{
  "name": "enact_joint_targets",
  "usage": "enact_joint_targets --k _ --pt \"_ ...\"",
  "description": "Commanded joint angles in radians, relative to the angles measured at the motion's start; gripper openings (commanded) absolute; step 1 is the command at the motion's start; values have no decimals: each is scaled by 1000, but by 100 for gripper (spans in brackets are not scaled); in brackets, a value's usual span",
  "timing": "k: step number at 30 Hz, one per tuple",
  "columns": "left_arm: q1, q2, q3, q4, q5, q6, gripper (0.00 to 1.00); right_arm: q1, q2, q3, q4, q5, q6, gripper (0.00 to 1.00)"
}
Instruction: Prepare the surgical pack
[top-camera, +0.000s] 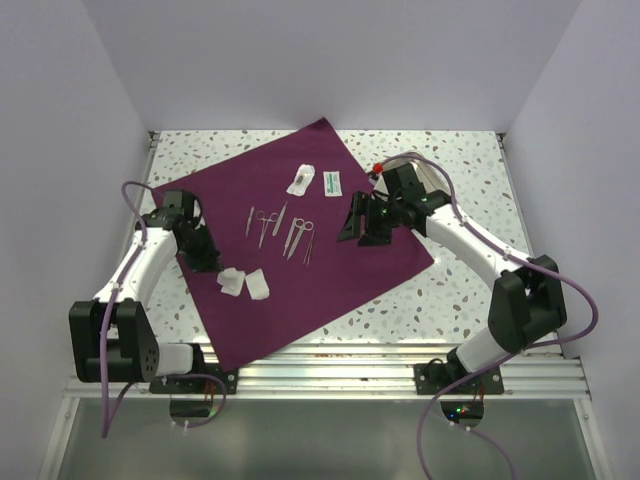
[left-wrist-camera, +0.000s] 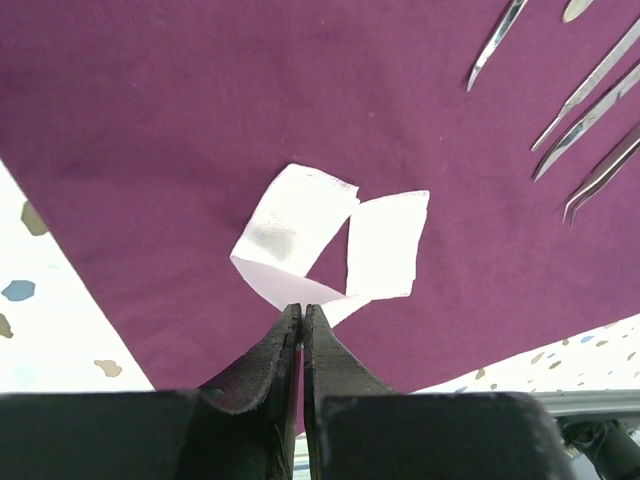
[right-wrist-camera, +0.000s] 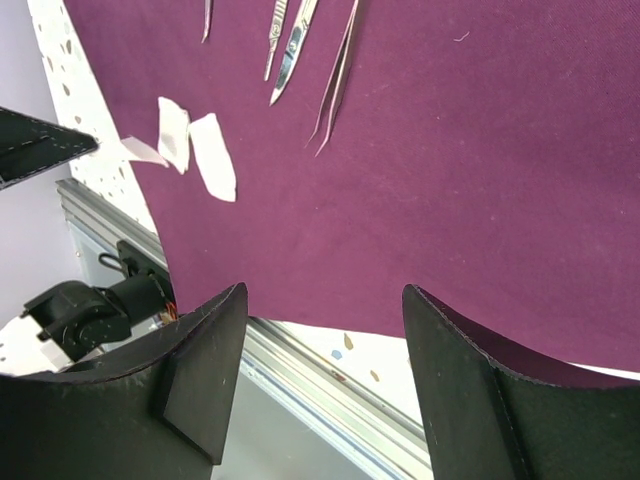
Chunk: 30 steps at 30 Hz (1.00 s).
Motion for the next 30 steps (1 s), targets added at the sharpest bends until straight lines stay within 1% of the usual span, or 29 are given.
enact_joint_targets --k 1,2,3,9,15,30 --pt "-4 29 5 23 39 -3 8 1 11 17 22 -23 2 67" --pt "-4 35 9 15 41 -3 8 0 13 15 22 -23 2 67" --pt "-28 37 12 12 44 2 8 0 13 15 21 -23 0 67" --pt "-29 34 32 -26 39 14 8 0 13 11 25 -20 2 67" --pt "-29 37 26 -19 38 8 8 1 22 17 27 -20 2 67" --pt "-29 112 26 37 19 11 9 1 41 26 16 -17 -6 67"
